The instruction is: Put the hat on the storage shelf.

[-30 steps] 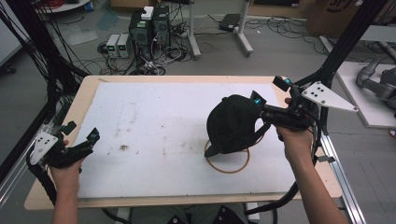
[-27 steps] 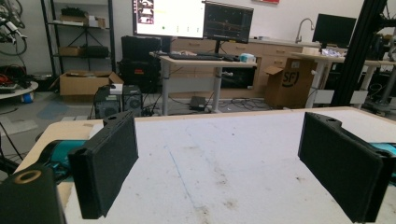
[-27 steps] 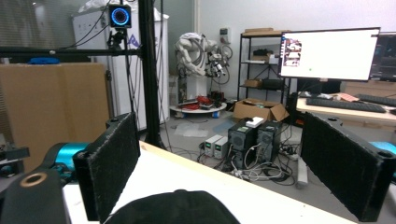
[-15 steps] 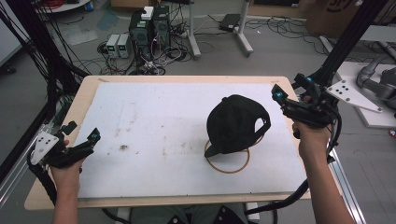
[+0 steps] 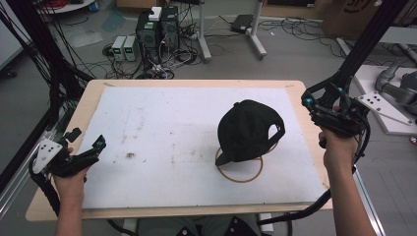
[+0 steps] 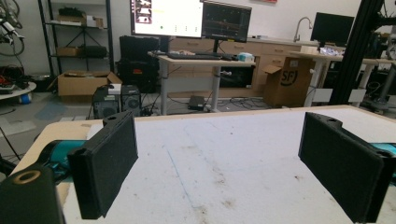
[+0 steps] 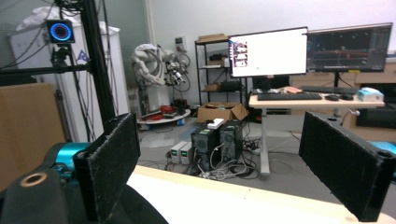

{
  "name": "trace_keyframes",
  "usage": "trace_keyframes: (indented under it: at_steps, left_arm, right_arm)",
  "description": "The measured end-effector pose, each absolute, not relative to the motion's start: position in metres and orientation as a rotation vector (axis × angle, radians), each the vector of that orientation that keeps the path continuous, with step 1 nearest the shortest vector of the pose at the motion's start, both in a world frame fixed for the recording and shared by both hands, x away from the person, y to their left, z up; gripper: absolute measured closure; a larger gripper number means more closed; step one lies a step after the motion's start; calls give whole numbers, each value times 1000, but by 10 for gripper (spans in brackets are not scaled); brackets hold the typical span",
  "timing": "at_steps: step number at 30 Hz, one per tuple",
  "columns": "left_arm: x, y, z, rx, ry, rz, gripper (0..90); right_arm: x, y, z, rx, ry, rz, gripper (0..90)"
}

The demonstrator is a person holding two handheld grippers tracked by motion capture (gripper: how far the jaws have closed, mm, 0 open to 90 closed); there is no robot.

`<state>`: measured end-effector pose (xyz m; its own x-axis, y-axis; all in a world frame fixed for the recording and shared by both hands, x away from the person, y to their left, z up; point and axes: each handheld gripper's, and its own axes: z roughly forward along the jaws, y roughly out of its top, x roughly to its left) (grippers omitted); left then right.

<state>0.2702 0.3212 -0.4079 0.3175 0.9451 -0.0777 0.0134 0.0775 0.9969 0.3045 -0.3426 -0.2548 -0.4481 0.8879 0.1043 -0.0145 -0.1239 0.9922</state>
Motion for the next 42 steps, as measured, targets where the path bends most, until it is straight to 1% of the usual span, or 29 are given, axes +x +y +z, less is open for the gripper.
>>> trace_keyframes:
  at_steps: [8, 19, 33, 42]
  left_arm:
    - [271, 321, -408, 1288, 1006, 912, 120]
    - [270, 321, -408, 1288, 1003, 914, 120]
    - [270, 321, -408, 1283, 1005, 913, 120]
    - [271, 321, -407, 1290, 1001, 914, 120]
  right_arm:
    - [309, -357, -277, 1056, 1430, 1613, 121]
    - [308, -364, -304, 1095, 1442, 1549, 121]
    - [310, -367, -355, 1127, 1472, 1484, 121]
    - [308, -366, -375, 1135, 1505, 1446, 121]
